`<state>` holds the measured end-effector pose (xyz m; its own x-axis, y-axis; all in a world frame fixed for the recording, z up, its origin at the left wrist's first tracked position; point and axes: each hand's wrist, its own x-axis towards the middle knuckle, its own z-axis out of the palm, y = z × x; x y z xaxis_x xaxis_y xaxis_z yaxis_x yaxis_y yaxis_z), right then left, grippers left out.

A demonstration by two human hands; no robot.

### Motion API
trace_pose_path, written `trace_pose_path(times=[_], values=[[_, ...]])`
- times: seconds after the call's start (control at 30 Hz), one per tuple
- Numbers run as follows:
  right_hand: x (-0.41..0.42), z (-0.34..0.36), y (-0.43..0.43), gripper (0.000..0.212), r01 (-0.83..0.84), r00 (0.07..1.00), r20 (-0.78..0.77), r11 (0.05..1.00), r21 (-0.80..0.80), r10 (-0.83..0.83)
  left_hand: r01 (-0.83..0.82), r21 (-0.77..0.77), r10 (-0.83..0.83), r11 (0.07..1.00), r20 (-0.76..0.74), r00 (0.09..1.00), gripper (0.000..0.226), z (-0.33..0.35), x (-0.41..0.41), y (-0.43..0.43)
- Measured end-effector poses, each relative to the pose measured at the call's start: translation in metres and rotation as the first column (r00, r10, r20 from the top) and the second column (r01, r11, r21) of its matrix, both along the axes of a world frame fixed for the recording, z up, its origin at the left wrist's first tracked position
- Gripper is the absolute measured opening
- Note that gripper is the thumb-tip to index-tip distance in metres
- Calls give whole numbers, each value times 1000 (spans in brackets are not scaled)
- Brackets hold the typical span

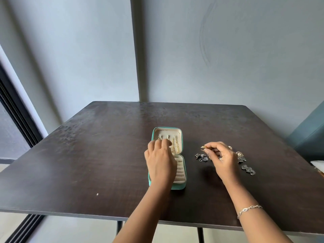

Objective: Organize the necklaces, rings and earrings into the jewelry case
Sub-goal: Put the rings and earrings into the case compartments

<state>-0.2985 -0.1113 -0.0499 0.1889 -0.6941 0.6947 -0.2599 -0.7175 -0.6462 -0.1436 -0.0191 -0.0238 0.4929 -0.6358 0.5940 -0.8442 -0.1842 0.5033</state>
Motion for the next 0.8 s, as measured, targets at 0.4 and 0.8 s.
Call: trace_pose_path(times=[0.4,0.8], values=[[19,18,32,7,-135,984,-111,988,71,143,99,189,-21,977,-377,926,28,-11,38,39],[44,35,43,5,-118,853,-502,990,79,141,162,186,-72,969,-412,908,29,-11,41,40]])
